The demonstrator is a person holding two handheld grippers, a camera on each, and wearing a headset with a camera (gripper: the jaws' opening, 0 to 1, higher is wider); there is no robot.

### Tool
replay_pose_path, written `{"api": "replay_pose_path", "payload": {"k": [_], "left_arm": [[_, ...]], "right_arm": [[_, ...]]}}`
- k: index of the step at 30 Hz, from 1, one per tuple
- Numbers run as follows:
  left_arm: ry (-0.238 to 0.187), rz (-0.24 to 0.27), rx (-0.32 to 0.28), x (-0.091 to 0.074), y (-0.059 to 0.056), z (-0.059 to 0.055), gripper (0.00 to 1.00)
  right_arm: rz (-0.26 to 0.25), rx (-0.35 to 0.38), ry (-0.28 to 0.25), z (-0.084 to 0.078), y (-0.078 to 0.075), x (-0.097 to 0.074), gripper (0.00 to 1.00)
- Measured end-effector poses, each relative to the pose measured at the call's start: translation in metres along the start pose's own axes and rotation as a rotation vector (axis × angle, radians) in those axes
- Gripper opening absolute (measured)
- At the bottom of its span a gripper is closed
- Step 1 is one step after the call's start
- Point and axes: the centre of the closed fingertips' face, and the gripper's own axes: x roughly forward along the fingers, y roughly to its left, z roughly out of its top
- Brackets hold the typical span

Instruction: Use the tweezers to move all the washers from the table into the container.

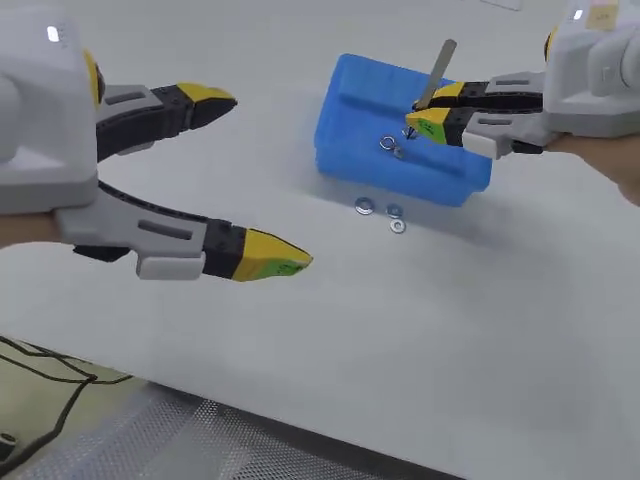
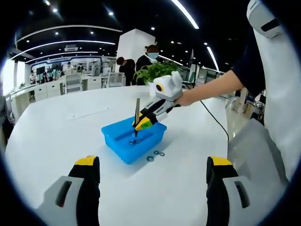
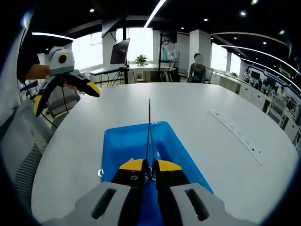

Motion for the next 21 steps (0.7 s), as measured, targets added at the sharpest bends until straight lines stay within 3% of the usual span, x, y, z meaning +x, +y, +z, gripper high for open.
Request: {"api": "replay_pose_path", "payload": {"k": [8, 21], "left_arm": [[0.024, 0.005, -0.008, 0.0, 0.001, -0.0094, 0.99], [0.005, 0.01, -0.028, 0.002, -0.0008, -0.0053, 0.99]], "right_arm": [[-0.002, 0.001, 0.016, -0.0088, -0.0018, 0.0085, 0.09], [-0.011, 0.001, 0.008, -0.0068, -0.0041, 0.009, 0.1]]}}
